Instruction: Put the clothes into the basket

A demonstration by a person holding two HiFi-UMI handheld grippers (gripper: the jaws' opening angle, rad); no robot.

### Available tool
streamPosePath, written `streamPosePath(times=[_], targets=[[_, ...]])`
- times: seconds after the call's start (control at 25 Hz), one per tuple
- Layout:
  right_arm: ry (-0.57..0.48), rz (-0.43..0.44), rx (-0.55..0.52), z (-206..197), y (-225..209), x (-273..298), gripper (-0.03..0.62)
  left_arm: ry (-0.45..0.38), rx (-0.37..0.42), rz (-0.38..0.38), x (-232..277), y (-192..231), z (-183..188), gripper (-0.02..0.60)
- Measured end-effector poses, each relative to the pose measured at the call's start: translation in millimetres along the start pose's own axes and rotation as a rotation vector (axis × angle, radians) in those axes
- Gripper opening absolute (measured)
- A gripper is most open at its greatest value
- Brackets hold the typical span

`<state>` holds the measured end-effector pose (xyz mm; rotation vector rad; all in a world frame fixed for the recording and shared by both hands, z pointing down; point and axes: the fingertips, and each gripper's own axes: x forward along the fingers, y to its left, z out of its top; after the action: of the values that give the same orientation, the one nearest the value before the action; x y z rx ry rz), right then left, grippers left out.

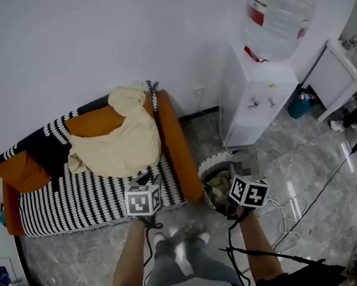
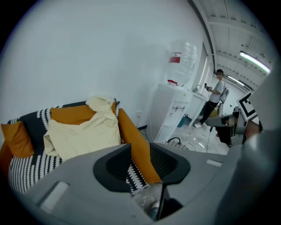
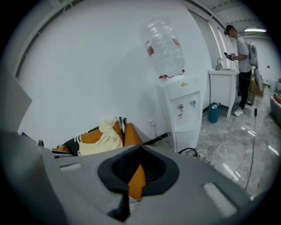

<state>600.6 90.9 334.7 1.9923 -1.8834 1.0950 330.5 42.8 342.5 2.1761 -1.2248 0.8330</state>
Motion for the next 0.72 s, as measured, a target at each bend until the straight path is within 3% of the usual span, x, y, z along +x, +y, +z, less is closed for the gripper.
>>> streamPosePath(times=[0.44,0.72], targets=[[0.083,0.140,-0.172,-21,118,33,0.003,-0.045,-0.236,0.176,-75,113,-74,0.141],[0.107,0.144,-0.244,-28,169,47,0.003,-0.021,-0.330,0.193,-85,173,-122,0.140]])
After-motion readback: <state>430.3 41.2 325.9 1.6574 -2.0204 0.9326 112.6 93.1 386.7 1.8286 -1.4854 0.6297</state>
